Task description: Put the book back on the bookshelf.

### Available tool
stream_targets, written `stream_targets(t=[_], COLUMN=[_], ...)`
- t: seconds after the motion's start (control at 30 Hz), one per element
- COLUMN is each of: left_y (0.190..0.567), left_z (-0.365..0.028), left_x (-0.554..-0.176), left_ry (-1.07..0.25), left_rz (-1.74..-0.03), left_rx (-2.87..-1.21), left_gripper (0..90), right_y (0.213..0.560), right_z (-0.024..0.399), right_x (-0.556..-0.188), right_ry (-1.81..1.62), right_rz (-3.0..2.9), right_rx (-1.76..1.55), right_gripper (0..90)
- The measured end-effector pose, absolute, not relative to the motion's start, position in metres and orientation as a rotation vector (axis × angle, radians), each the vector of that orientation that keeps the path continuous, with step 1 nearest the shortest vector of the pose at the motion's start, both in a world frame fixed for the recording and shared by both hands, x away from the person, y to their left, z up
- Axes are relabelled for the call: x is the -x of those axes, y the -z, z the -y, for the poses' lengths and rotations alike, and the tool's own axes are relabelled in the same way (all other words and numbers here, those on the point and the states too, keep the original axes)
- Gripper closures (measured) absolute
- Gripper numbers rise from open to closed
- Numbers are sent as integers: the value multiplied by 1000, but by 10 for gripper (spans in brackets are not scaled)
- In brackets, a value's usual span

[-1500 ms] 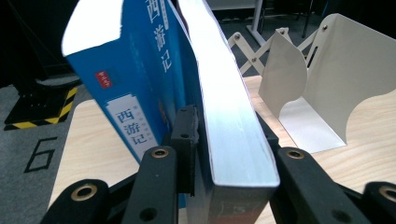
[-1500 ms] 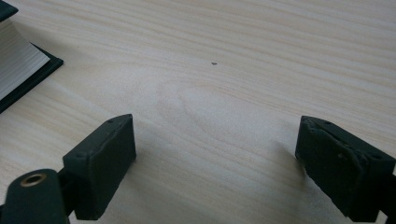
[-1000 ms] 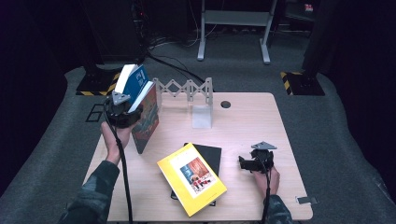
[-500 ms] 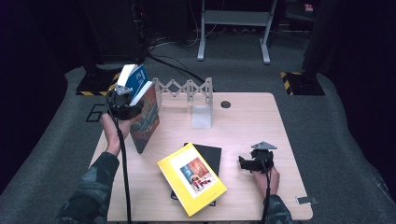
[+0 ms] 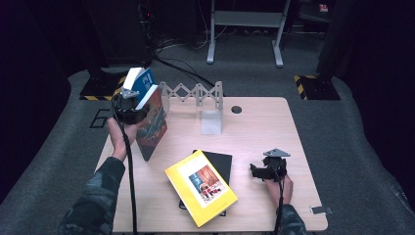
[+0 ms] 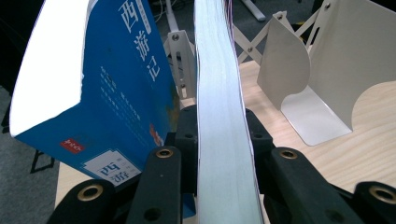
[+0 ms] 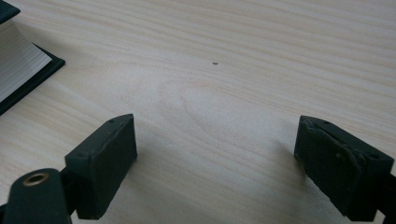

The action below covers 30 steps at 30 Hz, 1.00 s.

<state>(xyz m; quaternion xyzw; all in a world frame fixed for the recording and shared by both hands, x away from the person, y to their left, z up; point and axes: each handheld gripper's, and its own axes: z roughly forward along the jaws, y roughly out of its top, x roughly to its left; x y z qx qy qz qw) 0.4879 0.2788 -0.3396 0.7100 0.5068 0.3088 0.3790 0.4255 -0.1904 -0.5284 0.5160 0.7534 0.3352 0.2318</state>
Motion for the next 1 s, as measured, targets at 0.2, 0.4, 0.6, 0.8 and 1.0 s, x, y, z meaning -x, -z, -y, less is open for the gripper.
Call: stream_targets(t=[0.2,0.4,0.6,0.8,1.0], left_y=[338,333,332,334,337], left_z=[-280,-282,-280,-276,-272], left_x=[-488,-491,-499,-509,-517], left_ry=[-809,-846,-861,-886,-907], left_rz=[-1321,-1347,-1363,-1381,-1400], left_rx=[-1767,-1733,-1706,-1675,-1646], left_gripper=[739,738,738,738,738], right_y=[528,528,528,528,528], right_z=[191,190,191,191,191], right_x=[-426,-426,-426,-426,-426], right_ry=[-922,-922,-923,-923,-924], right_rz=[-2072,-2072,-2073,-2073,-2074], right_rx=[-1418,-1418,-1419,-1419,-1420], right_gripper=[123,123,123,123,124])
